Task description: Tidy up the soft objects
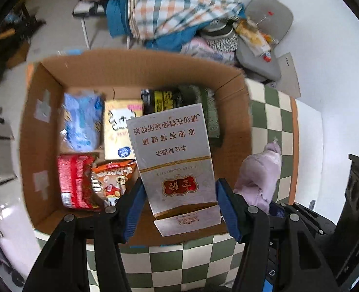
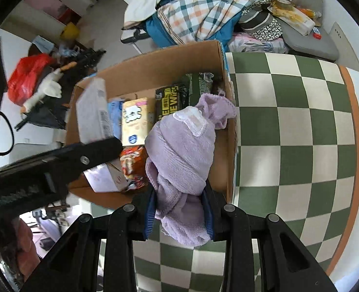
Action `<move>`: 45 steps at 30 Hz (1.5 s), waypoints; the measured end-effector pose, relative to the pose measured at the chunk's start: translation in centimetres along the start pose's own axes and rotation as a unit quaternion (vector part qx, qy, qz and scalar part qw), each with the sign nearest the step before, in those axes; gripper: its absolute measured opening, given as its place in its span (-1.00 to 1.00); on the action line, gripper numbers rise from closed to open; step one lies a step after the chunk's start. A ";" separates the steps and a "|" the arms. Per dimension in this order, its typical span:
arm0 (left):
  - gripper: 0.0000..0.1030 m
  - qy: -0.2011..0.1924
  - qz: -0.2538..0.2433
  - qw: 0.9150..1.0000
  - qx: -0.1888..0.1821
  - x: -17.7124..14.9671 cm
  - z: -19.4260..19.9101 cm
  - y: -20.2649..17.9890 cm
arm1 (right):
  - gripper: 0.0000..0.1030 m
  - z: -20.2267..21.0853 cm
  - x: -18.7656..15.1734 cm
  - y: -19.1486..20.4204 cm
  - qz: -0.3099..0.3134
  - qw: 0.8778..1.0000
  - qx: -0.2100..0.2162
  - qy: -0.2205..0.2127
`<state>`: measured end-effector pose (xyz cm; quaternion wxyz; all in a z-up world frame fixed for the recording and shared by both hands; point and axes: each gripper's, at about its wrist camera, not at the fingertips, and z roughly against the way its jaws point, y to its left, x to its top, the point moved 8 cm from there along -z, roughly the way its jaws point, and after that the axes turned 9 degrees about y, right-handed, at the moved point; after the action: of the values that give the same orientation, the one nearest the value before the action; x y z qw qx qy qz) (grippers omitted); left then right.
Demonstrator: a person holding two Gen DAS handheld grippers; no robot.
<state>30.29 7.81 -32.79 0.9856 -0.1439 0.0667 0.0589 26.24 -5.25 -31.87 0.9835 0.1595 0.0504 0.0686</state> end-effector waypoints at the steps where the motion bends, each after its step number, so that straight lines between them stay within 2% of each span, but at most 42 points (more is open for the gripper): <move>1: 0.08 0.008 0.002 1.000 -0.006 0.2 -0.6 0.3 | -0.32 -0.4 0.5 -0.2 -0.001 1.000 -0.004 0.003; 4: 0.09 0.019 0.004 1.000 -0.015 0.6 -1.8 0.5 | -0.32 -1.9 1.6 -0.7 0.001 1.000 -0.025 0.011; 11: 0.10 0.054 0.005 0.998 -0.028 0.5 -3.9 0.4 | -0.28 -3.8 2.9 -1.1 0.019 0.998 -0.043 0.028; 17: 0.13 0.057 0.000 0.998 -0.015 0.4 -4.4 0.7 | 0.05 -4.3 3.1 -1.0 0.026 0.997 -0.059 0.033; 18: 0.18 0.057 -0.001 0.998 -0.015 0.3 -4.3 0.6 | 0.16 -4.2 3.1 -0.9 0.026 0.997 -0.059 0.033; 19: 0.33 0.054 -0.004 0.998 -0.016 0.2 -4.1 0.6 | 0.24 -4.1 3.1 -0.8 0.027 0.997 -0.061 0.032; 27: 0.82 0.031 -0.005 0.999 -0.018 -0.7 -2.4 1.3 | 0.27 -2.9 2.5 -0.5 0.027 0.997 -0.069 0.025; 28: 0.89 0.026 -0.004 1.000 -0.013 -0.9 -2.1 1.5 | 0.31 -2.8 2.3 -0.5 0.027 0.997 -0.069 0.026; 31: 0.92 0.008 -0.003 1.000 0.016 -1.6 -1.3 2.4 | 0.45 -2.6 1.8 -0.5 0.023 0.997 -0.072 0.024; 38: 0.99 -0.059 0.006 0.993 0.098 -3.0 0.8 4.7 | 0.48 -2.5 0.3 -1.3 0.007 0.995 -0.098 0.015; 40: 0.99 -0.073 0.004 0.990 0.117 -3.3 1.3 5.0 | 0.62 -2.5 -0.1 -1.6 -0.003 0.996 -0.092 0.015; 42: 0.99 -0.087 0.004 0.988 0.131 -3.6 1.8 5.5 | 0.64 -2.5 -0.4 -1.7 -0.008 0.996 -0.089 0.013; 45: 0.99 -0.102 0.007 0.984 0.144 -4.0 2.5 6.1 | 0.95 -2.2 -0.6 -1.8 -0.011 0.995 -0.098 0.006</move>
<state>25.85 13.98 -31.46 0.9972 0.0064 -0.0258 0.0696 25.61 -6.38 -34.47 0.9948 0.0618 0.0506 0.0633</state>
